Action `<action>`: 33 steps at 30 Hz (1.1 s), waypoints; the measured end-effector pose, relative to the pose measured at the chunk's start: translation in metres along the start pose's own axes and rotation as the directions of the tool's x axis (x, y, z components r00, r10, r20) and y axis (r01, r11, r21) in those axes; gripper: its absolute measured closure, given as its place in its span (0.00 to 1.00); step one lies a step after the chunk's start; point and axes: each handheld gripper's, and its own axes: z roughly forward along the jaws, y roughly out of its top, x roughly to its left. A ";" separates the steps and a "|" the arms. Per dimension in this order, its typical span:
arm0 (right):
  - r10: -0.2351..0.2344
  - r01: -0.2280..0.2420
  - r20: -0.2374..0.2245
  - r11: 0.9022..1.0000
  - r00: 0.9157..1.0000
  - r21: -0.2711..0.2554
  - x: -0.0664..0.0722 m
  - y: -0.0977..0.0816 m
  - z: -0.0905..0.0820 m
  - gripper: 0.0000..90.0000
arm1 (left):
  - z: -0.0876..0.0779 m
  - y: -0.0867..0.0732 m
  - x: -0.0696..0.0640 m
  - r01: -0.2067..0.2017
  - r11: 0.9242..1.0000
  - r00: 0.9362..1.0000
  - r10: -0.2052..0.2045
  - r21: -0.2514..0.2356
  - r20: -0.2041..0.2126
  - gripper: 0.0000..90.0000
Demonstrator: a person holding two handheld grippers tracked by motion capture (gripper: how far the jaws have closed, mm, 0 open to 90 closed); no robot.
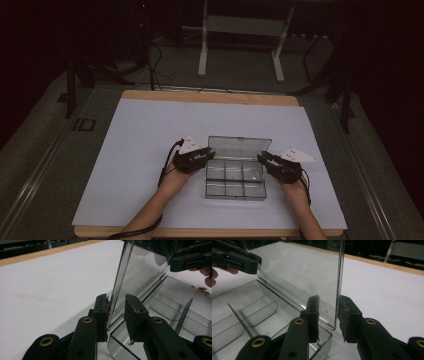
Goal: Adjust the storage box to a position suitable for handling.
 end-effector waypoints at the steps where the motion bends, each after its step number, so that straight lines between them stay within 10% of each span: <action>1: 0.004 -0.004 0.001 1.000 1.000 0.004 0.000 -0.001 0.001 0.79 | 0.001 0.000 0.000 0.004 1.000 1.000 -0.004 0.003 -0.005 0.81; 33: 0.099 -0.103 0.050 0.991 0.994 0.087 -0.001 0.003 0.013 0.73 | 0.015 -0.001 0.005 0.114 0.993 0.993 -0.113 0.038 -0.027 0.76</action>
